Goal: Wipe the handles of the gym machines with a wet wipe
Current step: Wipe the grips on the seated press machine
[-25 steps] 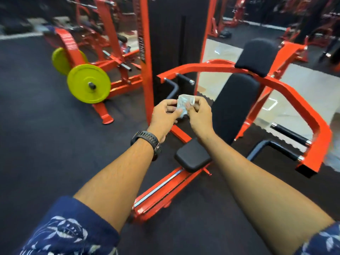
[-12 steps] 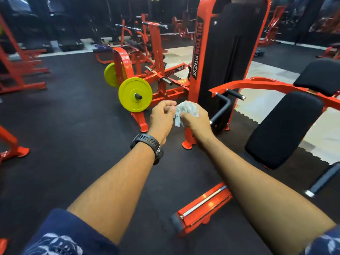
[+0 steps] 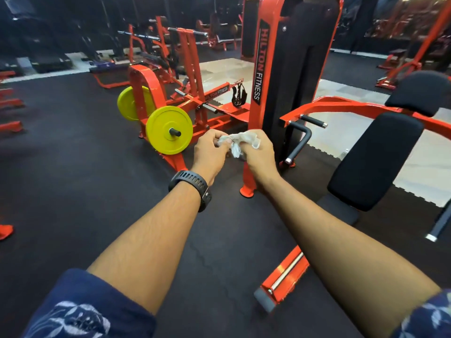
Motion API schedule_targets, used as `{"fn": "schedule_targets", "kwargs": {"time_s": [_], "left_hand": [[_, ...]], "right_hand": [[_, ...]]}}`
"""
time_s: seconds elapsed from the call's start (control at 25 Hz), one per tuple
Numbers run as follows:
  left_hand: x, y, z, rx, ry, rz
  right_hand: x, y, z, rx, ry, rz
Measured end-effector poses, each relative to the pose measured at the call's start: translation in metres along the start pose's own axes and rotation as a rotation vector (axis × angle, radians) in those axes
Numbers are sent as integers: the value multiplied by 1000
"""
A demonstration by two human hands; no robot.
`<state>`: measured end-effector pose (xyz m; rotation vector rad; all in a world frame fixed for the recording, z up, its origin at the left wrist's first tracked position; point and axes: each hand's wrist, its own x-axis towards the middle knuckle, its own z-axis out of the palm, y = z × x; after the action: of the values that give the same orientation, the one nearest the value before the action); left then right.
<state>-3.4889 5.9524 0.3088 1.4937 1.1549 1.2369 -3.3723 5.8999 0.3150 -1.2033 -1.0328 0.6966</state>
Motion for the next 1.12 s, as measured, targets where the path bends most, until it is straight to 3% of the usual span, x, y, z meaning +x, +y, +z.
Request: {"fn": "schedule_targets", "kwargs": {"time_s": [0.24, 0.4, 0.6, 0.96, 1.12], "left_hand": [[79, -12, 5, -8, -100, 65], [143, -20, 25, -4, -219, 74], [210, -27, 65, -5, -367, 91], [334, -61, 166, -27, -682, 161], [407, -88, 211, 100, -819, 228]], "right_hand": [[62, 23, 23, 112, 36, 83], [120, 42, 27, -8, 227, 106], [162, 66, 12, -63, 300, 108], [277, 125, -28, -280, 671, 154], [330, 153, -37, -338, 852, 175]]}}
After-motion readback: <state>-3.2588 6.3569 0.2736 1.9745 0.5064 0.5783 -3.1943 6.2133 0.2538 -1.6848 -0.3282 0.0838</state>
